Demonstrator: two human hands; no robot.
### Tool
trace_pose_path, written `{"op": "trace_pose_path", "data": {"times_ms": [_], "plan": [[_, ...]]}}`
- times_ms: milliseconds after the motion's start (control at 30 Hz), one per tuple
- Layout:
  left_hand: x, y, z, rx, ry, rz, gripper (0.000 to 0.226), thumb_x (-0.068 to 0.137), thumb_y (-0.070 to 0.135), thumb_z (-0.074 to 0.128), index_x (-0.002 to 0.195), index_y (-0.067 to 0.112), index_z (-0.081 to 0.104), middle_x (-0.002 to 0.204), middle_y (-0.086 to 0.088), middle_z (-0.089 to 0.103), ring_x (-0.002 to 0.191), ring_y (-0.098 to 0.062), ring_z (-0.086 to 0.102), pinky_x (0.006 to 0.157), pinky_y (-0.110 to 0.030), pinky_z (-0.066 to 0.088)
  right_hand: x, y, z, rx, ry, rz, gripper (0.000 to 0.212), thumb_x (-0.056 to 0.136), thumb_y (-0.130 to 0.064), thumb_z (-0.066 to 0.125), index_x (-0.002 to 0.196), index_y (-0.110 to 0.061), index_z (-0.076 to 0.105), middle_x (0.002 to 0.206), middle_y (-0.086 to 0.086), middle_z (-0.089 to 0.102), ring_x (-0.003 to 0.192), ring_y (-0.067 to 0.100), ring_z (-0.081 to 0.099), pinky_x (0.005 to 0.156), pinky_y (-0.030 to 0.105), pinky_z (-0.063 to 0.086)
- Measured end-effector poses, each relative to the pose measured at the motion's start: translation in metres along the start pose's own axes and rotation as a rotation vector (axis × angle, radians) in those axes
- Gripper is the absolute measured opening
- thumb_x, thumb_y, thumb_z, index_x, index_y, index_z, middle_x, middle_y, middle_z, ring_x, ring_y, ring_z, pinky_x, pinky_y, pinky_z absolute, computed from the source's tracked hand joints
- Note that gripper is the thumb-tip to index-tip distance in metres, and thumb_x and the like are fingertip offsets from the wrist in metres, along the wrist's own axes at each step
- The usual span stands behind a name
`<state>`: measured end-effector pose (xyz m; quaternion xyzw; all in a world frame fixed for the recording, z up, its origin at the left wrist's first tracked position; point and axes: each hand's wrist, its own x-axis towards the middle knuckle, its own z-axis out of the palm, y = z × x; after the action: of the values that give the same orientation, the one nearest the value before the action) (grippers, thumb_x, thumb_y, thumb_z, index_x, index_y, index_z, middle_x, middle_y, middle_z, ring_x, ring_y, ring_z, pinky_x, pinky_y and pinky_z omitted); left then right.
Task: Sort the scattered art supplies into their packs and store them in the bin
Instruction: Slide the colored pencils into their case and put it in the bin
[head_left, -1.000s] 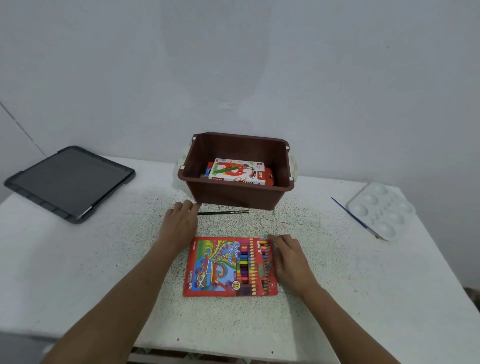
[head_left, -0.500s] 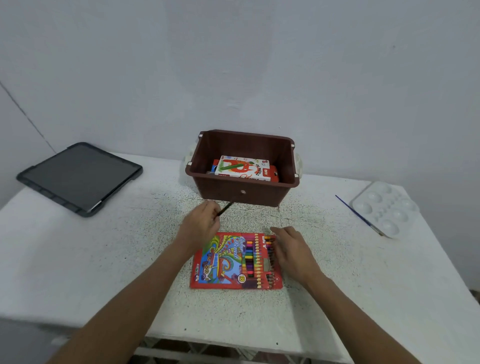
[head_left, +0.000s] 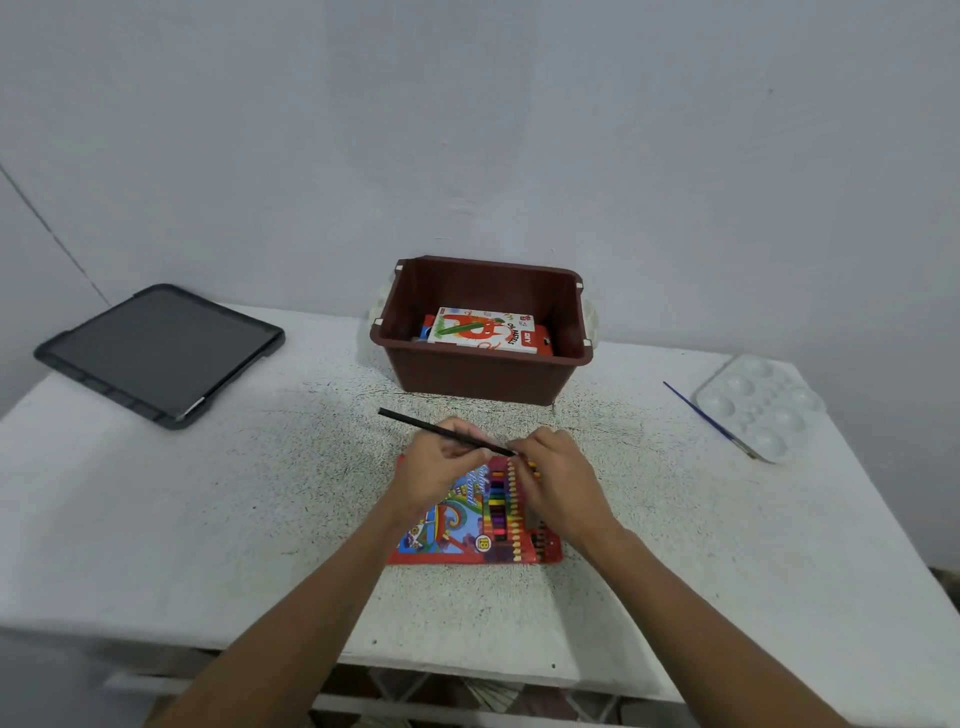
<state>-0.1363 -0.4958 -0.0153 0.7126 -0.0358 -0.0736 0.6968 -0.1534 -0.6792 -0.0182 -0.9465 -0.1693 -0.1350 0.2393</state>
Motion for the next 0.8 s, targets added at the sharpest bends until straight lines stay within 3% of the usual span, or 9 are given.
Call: {"op": "trace_pose_path", "data": {"times_ms": [100, 233, 367, 467, 533, 633, 700, 800], "plan": [[-0.005, 0.0, 0.003, -0.006, -0.023, -0.002, 0.017, 0.083, -0.008, 0.07, 0.098, -0.008, 0.062, 0.091, -0.009, 0.075, 0.087, -0.013, 0.072, 0.075, -0.017, 0.053, -0.002, 0.002, -0.002, 0.007, -0.025, -0.016, 0.022, 0.096, -0.016, 0.057, 0.114, -0.011, 0.068, 0.099, -0.001, 0.063, 0.09, 0.016, 0.051, 0.075, 0.024, 0.038], [-0.005, 0.0, 0.0, 0.038, -0.071, -0.036, 0.022, 0.083, 0.003, 0.075, 0.101, 0.001, 0.064, 0.093, -0.005, 0.074, 0.086, -0.008, 0.071, 0.072, -0.018, 0.053, -0.003, 0.011, -0.007, -0.014, -0.066, -0.033, 0.018, 0.092, -0.017, 0.063, 0.109, -0.013, 0.068, 0.098, -0.003, 0.061, 0.088, 0.016, 0.051, 0.072, 0.028, 0.044], [-0.003, -0.015, -0.02, 0.392, 0.024, 0.004, 0.027, 0.083, 0.03, 0.078, 0.105, 0.023, 0.064, 0.106, 0.011, 0.066, 0.099, -0.003, 0.062, 0.081, -0.026, 0.052, -0.01, 0.044, -0.024, -0.118, -0.018, 0.045, 0.011, 0.092, -0.01, 0.064, 0.1, -0.008, 0.071, 0.09, 0.002, 0.065, 0.079, 0.019, 0.053, 0.065, 0.03, 0.042], [-0.005, -0.036, -0.046, 0.754, 0.152, 0.185, 0.038, 0.086, 0.041, 0.071, 0.115, 0.017, 0.064, 0.119, 0.0, 0.063, 0.109, -0.013, 0.057, 0.095, -0.041, 0.049, -0.018, 0.081, -0.041, -0.272, 0.001, 0.135, 0.011, 0.085, 0.0, 0.069, 0.093, -0.006, 0.073, 0.081, 0.007, 0.065, 0.069, 0.028, 0.054, 0.058, 0.029, 0.036], [-0.009, -0.047, -0.061, 0.901, 0.171, 0.14, 0.051, 0.084, 0.051, 0.061, 0.122, 0.016, 0.062, 0.132, -0.006, 0.059, 0.121, -0.022, 0.054, 0.103, -0.049, 0.044, -0.023, 0.102, -0.052, -0.354, -0.02, 0.167, 0.011, 0.082, 0.003, 0.071, 0.089, -0.005, 0.073, 0.076, 0.008, 0.062, 0.063, 0.03, 0.053, 0.054, 0.029, 0.033], [-0.02, -0.058, -0.073, 0.929, 0.182, 0.032, 0.061, 0.088, 0.059, 0.054, 0.132, 0.017, 0.055, 0.147, -0.009, 0.047, 0.134, -0.028, 0.045, 0.109, -0.054, 0.036, -0.028, 0.121, -0.061, -0.474, -0.067, 0.159, 0.018, 0.075, 0.007, 0.074, 0.086, -0.006, 0.072, 0.072, 0.008, 0.059, 0.057, 0.03, 0.051, 0.051, 0.029, 0.029], [-0.026, -0.066, -0.077, 0.944, 0.165, 0.044, 0.073, 0.086, 0.071, 0.042, 0.136, 0.018, 0.051, 0.148, -0.008, 0.046, 0.135, -0.029, 0.046, 0.11, -0.054, 0.037, -0.027, 0.127, -0.063, -0.546, -0.098, 0.131, 0.021, 0.071, 0.008, 0.075, 0.086, -0.006, 0.071, 0.071, 0.008, 0.058, 0.055, 0.031, 0.049, 0.05, 0.029, 0.027], [-0.029, -0.071, -0.076, 0.97, 0.144, 0.038, 0.08, 0.082, 0.075, 0.032, 0.14, 0.021, 0.046, 0.153, -0.006, 0.041, 0.142, -0.029, 0.036, 0.114, -0.052, 0.029, -0.025, 0.129, -0.061, -0.614, -0.121, 0.101, 0.026, 0.064, 0.009, 0.076, 0.083, -0.007, 0.07, 0.07, 0.008, 0.057, 0.055, 0.03, 0.047, 0.052, 0.03, 0.024]]}}
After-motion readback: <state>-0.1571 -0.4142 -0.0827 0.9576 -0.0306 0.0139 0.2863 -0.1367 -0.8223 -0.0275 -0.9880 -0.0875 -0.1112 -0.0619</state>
